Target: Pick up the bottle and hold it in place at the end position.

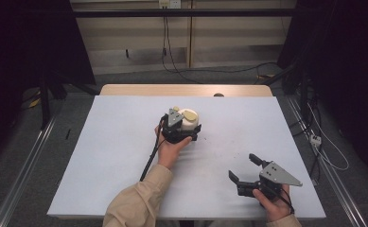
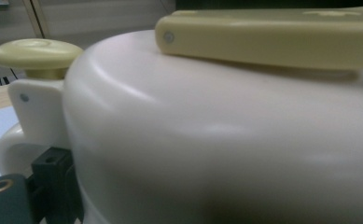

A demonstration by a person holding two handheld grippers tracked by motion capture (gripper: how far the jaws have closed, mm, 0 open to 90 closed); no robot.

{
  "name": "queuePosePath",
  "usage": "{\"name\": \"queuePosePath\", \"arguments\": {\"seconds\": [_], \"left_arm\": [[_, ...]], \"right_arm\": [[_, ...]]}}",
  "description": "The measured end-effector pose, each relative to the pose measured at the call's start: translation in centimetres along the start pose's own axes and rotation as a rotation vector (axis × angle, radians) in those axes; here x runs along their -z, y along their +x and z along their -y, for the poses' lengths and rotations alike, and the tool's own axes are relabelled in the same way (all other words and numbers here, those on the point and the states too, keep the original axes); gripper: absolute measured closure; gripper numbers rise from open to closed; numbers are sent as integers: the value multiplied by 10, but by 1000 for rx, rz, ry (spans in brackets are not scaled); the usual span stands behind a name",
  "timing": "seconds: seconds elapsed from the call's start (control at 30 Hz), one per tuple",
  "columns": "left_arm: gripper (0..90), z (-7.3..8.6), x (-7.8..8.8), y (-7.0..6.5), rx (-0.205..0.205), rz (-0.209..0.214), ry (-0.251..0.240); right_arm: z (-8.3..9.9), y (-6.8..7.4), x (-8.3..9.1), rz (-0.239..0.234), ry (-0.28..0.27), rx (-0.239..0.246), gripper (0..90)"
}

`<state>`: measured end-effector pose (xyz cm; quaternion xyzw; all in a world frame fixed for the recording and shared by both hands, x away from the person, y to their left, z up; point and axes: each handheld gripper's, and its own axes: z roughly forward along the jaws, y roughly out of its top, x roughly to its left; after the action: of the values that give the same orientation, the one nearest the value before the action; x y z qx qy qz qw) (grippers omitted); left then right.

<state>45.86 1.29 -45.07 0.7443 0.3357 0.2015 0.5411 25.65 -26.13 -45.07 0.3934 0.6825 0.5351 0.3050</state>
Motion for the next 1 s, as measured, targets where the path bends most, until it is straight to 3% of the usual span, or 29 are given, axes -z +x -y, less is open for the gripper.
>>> {"name": "queuePosePath", "arguments": {"seconds": [0.37,1.0], "left_arm": [[61,6,5,3,21,15,-16],[58,10,7,4,5,25,-33]], "right_arm": [[0,1,-1,-4,5,1,53],[-6,0,-12,-7,20,-21,48]]}}
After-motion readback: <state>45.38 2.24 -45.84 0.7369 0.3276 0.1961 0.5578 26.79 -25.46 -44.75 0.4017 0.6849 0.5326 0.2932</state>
